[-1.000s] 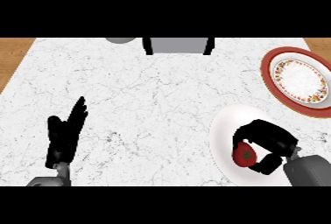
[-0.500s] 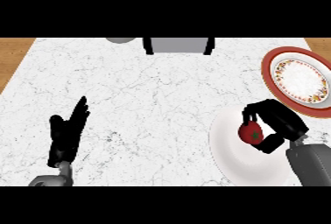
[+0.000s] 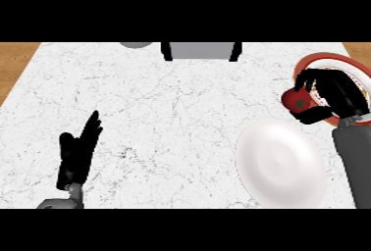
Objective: Pick the tomato from the plate and place it in the plate
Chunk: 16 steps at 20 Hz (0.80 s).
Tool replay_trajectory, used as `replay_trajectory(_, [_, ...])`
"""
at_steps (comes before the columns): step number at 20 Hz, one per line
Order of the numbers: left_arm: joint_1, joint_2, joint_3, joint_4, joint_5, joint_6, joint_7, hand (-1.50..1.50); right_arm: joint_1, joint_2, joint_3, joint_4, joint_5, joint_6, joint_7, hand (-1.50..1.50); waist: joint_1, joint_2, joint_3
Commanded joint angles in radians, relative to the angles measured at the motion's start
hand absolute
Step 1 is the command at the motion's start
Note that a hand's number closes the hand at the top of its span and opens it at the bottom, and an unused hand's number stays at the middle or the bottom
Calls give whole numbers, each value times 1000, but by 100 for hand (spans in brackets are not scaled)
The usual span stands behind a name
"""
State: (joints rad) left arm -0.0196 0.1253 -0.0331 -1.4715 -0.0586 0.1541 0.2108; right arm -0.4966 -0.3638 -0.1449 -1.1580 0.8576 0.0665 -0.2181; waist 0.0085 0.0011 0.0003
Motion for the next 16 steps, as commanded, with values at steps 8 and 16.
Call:
replay_trajectory(8, [12,20,19,-44,14,-31,26,0,-111,-110,-192,22,-48,-83,134,150,-1,-1,0])
replay_trajectory(16, [-3,36,41,16,5,-54,-29,0,-239,-201,-253,448,-29,-219,18,150,14,6,0])
